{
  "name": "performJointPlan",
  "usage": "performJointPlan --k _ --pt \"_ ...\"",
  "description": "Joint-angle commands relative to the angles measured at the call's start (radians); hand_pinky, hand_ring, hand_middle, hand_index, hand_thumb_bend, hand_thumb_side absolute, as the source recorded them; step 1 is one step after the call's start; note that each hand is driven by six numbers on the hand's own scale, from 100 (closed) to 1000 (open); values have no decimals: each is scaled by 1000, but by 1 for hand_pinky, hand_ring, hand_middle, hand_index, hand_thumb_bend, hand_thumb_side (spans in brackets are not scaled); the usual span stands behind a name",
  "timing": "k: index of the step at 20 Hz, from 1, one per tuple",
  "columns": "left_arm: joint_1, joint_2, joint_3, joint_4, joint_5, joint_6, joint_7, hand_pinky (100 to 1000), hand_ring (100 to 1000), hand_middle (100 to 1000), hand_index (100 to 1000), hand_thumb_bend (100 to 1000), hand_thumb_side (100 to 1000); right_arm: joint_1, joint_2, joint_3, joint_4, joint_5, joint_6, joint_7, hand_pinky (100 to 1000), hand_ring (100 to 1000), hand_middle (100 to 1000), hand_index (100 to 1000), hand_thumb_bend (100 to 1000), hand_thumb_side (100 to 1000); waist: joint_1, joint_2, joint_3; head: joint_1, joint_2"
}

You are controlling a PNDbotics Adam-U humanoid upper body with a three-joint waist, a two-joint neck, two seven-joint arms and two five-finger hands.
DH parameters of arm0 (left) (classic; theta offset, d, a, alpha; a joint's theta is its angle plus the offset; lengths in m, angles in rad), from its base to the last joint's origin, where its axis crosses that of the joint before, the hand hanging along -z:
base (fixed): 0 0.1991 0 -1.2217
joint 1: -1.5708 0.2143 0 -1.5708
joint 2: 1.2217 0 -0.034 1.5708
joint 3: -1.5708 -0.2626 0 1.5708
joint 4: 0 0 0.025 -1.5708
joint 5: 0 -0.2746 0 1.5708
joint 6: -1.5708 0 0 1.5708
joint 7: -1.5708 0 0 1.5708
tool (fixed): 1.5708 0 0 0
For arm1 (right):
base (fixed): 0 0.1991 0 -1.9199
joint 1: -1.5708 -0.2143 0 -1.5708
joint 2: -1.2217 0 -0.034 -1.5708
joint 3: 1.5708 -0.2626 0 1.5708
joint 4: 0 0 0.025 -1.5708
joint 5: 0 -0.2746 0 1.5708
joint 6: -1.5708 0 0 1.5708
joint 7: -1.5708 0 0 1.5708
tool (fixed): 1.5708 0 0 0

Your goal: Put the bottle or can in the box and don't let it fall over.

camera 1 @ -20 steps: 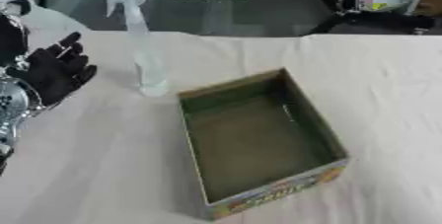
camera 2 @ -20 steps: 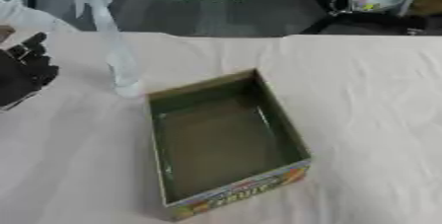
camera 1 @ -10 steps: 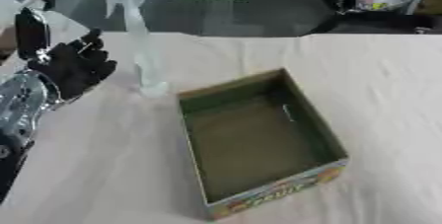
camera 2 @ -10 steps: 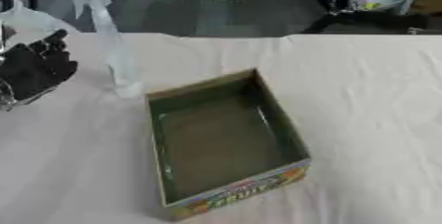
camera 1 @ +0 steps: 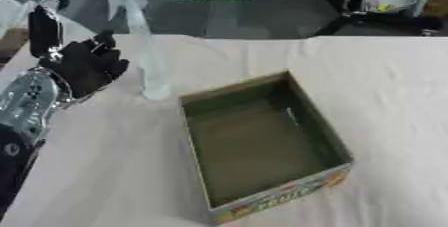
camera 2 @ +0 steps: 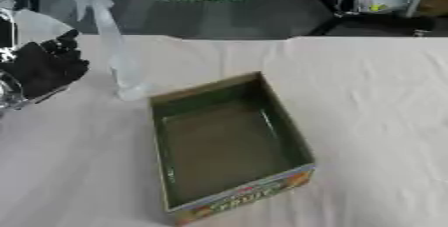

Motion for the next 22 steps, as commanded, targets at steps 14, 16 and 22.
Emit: performJointPlan --k 14,16,22 --pt "-48 -3 5 -13 54 10 -8 100 100 217 995 312 1000 -15 -12 -4 -25 -10 7 1 846 926 1000 996 100 696 2 -10 -6 6 -21" --pt "-51 -4 6 -14 58 10 -8 100 100 218 994 310 1000 -16 -12 -3 -25 -10 7 2 846 926 1000 996 100 696 2 -10 -7 6 -22" --pt "-65 -8 8 -18 72 3 -7 100 100 221 996 300 1000 -17 -10 -3 -26 -12 9 3 847 927 1000 996 100 696 3 -9 -9 7 -24"
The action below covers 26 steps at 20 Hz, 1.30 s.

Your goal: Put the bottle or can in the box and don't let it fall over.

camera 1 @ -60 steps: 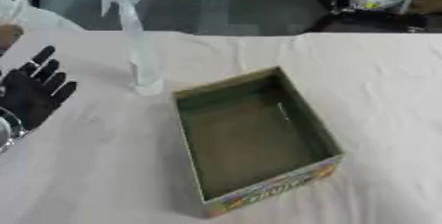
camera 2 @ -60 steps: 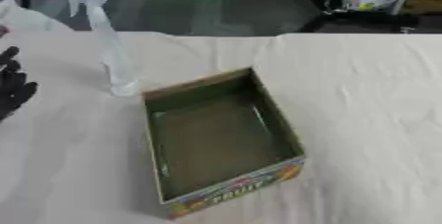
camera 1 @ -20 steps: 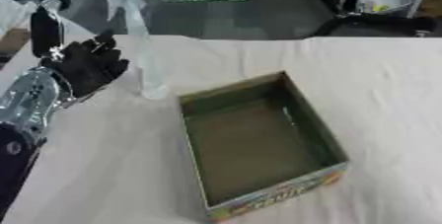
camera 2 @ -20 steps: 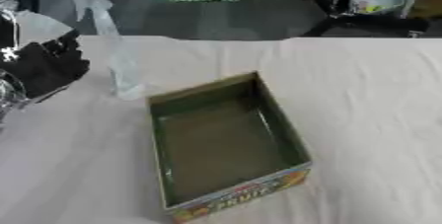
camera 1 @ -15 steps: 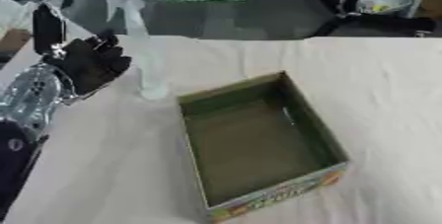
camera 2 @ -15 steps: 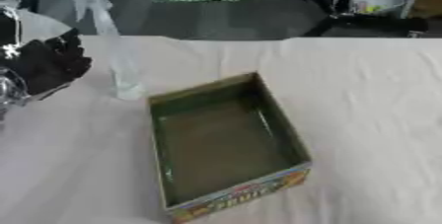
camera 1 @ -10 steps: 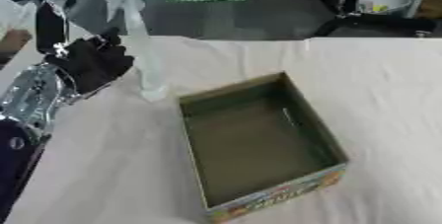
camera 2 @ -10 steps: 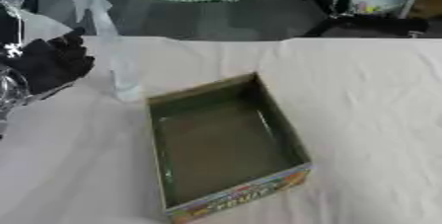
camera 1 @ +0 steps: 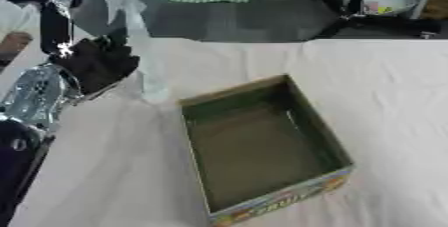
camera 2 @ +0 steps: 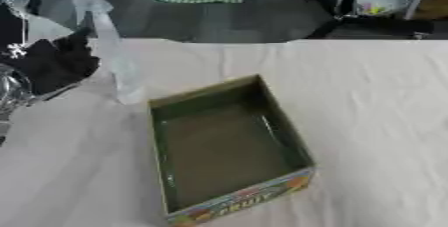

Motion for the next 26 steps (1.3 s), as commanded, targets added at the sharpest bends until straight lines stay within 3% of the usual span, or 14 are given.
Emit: performJointPlan --k 1,17,26 --pt "-28 9 8 -19 14 -4 1 100 100 220 996 300 1000 -13 -17 -3 -24 -10 2 1 847 927 1000 997 100 696 0 -12 -2 4 -16" --pt "-42 17 25 -13 -21 -92 62 100 100 228 986 308 1000 -22 -20 -2 -26 -11 -1 4 848 927 1000 997 100 696 1 7 -7 8 -16" --pt "-46 28 32 5 -47 -110 84 100 100 228 980 313 1000 -29 -21 -2 -23 -10 -3 11 849 929 1000 999 100 696 0 27 -10 14 -23"
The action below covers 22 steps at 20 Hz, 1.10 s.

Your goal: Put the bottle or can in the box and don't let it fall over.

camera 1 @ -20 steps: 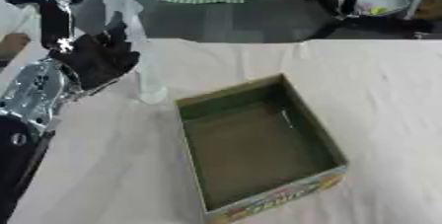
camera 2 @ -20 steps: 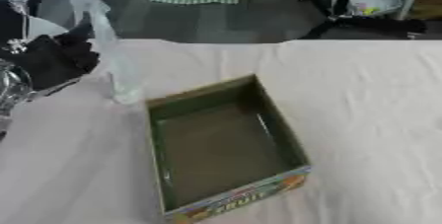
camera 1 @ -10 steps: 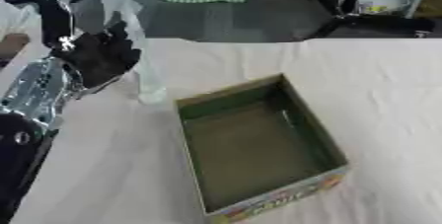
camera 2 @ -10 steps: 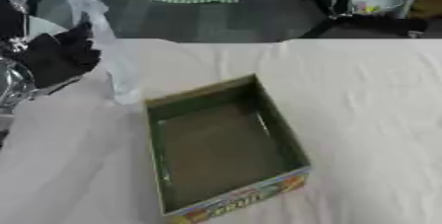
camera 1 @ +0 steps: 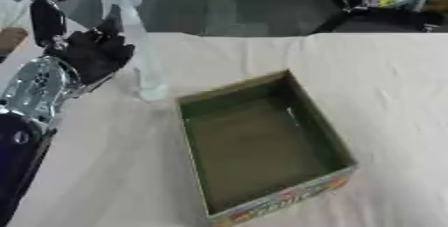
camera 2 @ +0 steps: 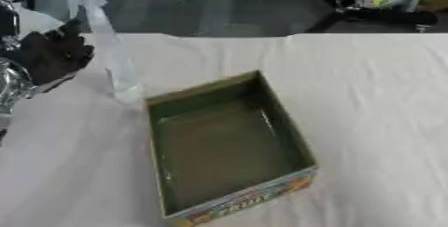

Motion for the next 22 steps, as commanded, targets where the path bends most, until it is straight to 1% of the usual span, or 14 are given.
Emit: performJointPlan --k 1,9,16,22 --pt "-28 36 14 3 -14 -3 3 100 100 227 980 313 1000 -14 -21 -2 -18 -4 -3 5 849 929 1000 999 100 696 -3 -8 -3 8 -17" --pt "-48 50 24 39 -17 -8 -12 100 100 226 978 312 1000 -21 -22 -3 -17 -3 -6 9 850 930 1000 1000 100 695 -1 9 -20 29 -37" --pt "-48 62 32 43 -22 -6 -25 100 100 230 975 320 1000 -24 -22 -5 -17 -2 -4 11 851 930 1000 1000 100 696 3 17 -21 34 -44" --pt "-47 72 39 48 -24 -10 -27 100 100 232 973 321 1000 -24 -21 -6 -17 -2 -3 12 851 931 1000 1000 100 699 4 19 -22 35 -48"
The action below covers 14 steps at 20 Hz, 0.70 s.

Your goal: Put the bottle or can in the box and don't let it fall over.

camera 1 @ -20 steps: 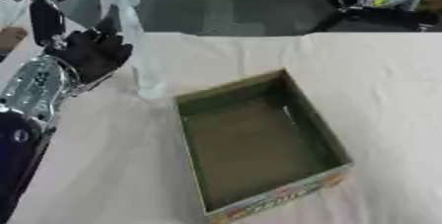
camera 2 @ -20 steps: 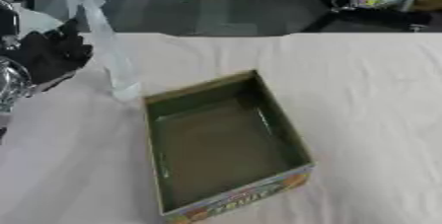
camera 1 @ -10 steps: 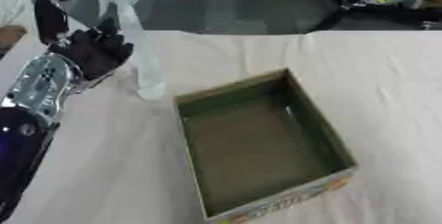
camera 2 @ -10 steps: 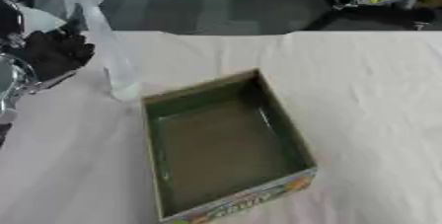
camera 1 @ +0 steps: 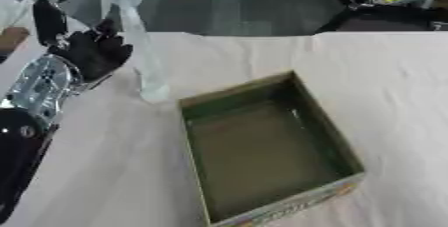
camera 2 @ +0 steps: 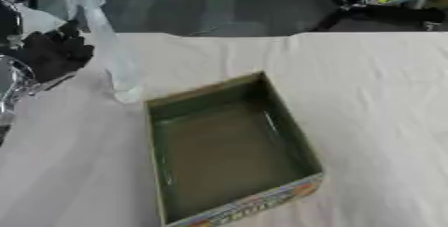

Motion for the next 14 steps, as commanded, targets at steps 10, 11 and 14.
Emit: performJointPlan --k 10,11,14 --pt "-27 43 20 -2 -5 -3 -9 100 100 234 973 321 1000 -15 -22 -6 -16 -2 -3 6 852 931 1000 1000 100 700 -2 -10 -5 9 -23" --pt "-28 42 20 -2 -4 -2 -9 100 100 232 974 321 1000 -16 -22 -6 -16 -2 -4 6 852 931 1000 1000 100 700 -2 -9 -6 9 -25" --pt "-33 42 21 2 -3 -2 -9 100 100 232 975 321 1000 -18 -23 -5 -16 -2 -5 7 852 931 1000 1000 100 700 -2 -7 -9 11 -29"
